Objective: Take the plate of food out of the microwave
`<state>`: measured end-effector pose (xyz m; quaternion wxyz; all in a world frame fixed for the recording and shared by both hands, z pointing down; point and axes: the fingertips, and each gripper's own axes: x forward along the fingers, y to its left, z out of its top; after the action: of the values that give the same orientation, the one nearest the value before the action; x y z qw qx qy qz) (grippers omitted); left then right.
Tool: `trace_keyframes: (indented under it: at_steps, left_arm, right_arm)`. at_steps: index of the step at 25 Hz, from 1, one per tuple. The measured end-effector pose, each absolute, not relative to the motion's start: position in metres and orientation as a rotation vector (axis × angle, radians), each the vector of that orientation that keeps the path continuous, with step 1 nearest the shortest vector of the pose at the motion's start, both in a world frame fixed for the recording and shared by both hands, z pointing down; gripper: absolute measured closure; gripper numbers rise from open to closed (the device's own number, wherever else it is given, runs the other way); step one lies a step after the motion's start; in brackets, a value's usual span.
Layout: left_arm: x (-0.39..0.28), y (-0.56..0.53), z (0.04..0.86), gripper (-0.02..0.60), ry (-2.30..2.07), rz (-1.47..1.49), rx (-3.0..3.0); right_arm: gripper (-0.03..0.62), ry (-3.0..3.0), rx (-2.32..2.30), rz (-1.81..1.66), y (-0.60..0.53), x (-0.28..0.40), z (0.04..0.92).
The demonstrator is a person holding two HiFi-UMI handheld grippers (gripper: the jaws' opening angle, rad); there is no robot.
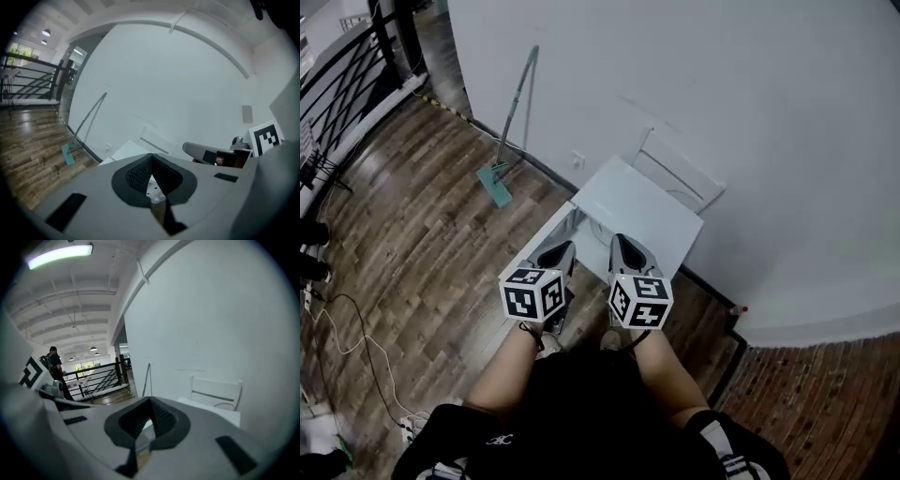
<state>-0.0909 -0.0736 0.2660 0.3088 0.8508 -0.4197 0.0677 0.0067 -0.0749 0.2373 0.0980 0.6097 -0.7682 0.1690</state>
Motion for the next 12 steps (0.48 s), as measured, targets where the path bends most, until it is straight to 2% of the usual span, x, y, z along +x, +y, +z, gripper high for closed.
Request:
trace_keyframes:
  at_steps: [7, 12]
  left_arm:
    - [-0.039, -0.081, 0.335, 0.583, -0.926, 0.171, 2.133]
    - [-0.016, -0.082, 0.405, 0.583, -0.879, 0.103, 1.974]
  right_arm:
    - [0.582, -2.14, 1.84, 0.553, -0.069, 0.054, 0.291]
    - [0.581, -2.114, 1.732, 0.568, -0.06, 0.059, 0.349]
